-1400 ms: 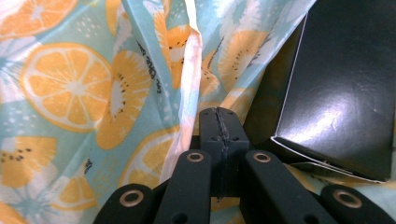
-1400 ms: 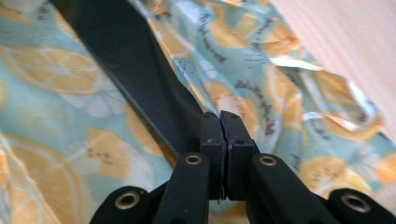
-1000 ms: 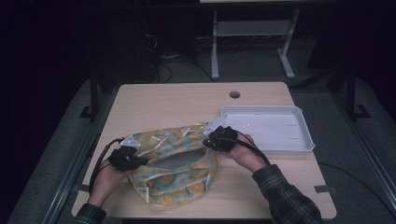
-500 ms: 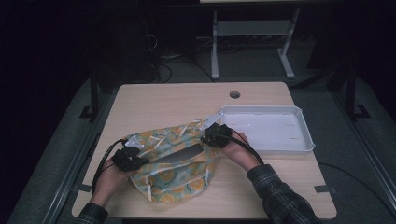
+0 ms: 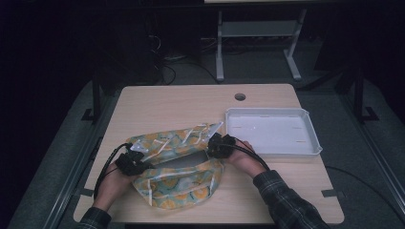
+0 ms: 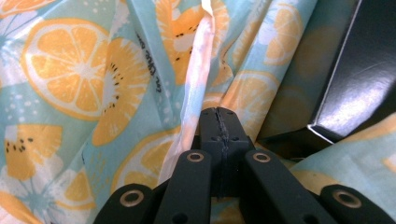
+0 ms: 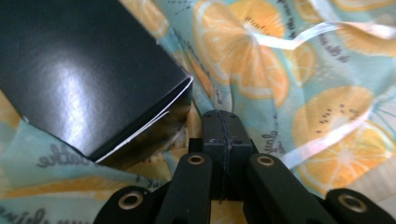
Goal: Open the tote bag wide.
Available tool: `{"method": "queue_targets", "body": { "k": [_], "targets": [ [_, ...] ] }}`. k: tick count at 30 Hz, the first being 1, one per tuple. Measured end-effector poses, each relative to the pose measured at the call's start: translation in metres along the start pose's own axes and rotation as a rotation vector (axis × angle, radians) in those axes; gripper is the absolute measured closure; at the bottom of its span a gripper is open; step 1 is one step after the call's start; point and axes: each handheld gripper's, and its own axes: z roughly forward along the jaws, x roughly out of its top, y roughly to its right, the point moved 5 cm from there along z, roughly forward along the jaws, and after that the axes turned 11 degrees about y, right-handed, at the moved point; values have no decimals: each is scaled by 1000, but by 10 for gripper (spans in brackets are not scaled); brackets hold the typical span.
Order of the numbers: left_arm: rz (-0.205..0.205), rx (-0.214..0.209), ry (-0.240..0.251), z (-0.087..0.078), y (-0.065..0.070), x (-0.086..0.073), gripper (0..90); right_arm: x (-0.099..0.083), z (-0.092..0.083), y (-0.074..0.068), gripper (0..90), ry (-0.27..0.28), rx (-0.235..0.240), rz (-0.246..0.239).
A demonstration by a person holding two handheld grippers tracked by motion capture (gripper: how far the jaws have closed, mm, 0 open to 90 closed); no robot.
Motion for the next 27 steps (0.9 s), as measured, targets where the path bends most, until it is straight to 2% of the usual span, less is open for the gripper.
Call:
{"method": "queue_targets", "body": {
  "k": [5,7,10,14,18,22,26,27],
  "targets": [
    [-12,-3,10,0,-1,0,900,-2,1,-3,888,-7,8,-3],
    [-13,-7,12,-1,-2,-1,900,-2,0,-3,869,-7,15,14],
    [-38,-19,54,-4,-3,1,889,1,-6,-2,814,19,19,29],
    [-71,-10,110,-14,-8,7,779,7,-17,1,736,73,25,61],
    [-94,1,170,-24,-11,13,668,11,-28,1,647,94,13,74],
    [-87,-3,224,-34,-9,22,607,18,-40,4,592,144,9,106],
    [-70,-22,282,-51,-3,34,618,24,-55,6,587,197,23,89],
    [-62,-33,294,-55,0,36,628,25,-59,4,593,208,41,89]
  ]
}}
